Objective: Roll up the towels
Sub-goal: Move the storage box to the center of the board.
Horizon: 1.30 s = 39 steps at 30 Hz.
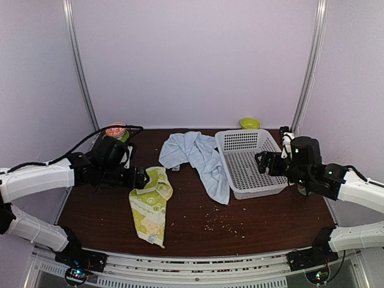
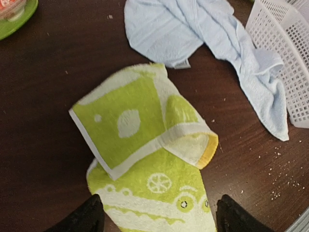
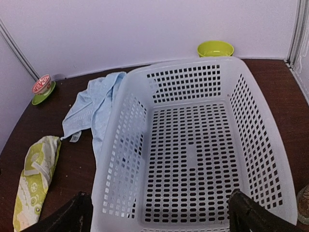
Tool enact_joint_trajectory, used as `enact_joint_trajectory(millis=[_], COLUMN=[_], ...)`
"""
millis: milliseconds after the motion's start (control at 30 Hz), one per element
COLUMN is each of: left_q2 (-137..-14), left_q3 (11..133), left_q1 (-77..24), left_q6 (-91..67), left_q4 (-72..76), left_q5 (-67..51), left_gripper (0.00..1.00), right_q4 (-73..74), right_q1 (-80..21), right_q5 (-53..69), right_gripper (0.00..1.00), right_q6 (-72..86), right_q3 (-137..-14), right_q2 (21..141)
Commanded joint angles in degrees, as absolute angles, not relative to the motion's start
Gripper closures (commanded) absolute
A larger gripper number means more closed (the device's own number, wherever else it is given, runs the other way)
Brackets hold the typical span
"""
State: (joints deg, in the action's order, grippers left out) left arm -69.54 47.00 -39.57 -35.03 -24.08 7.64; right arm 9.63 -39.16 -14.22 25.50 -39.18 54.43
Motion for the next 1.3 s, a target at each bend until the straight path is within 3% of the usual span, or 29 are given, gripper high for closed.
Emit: enact_joint_trajectory(millis=[0, 167, 367, 633, 867, 1067, 1267], left_q2=[-76.3, -84.9, -98.8, -108.7, -114.9, -116.0, -114.1], left_q3=[49.2, 55.9, 72.3, 82.1, 85.6, 86.4, 86.0], left_q1=[-43.5, -47.9, -50.3, -52.3, -53.0, -51.9, -50.6], left_q6=[-42.9, -42.2, -35.7, -40.0, -45.9, -46.2, -44.6], left_q4=[-26.0, -28.7, -38.5, -44.0, -45.4, -45.4, -45.5], left_q5=[10.0, 13.9, 21.6, 22.8, 23.9, 26.1, 27.5], left_gripper=[0.24, 0.26, 0.26, 0.19, 0.23, 0.5, 1.0], right_q4=[9.3, 9.5, 11.6, 12.9, 13.6, 15.4, 16.6], right_q1=[-43.3, -48.4, -50.0, -50.1, -50.1, -50.1, -50.1], right_q5=[-13.1, -15.2, -18.3, -21.1, -21.8, -21.9, -21.5], right_gripper=[0.03, 0.04, 0.04, 0.03, 0.02, 0.02, 0.02], right_q6=[29.4, 30.5, 30.0, 29.2, 28.6, 28.6, 28.9], right_q3=[-36.8, -38.2, -40.1, -39.0, -39.4, -39.4, -39.5], right_q2=[56.9, 61.0, 61.8, 59.2, 58.9, 55.8, 52.8])
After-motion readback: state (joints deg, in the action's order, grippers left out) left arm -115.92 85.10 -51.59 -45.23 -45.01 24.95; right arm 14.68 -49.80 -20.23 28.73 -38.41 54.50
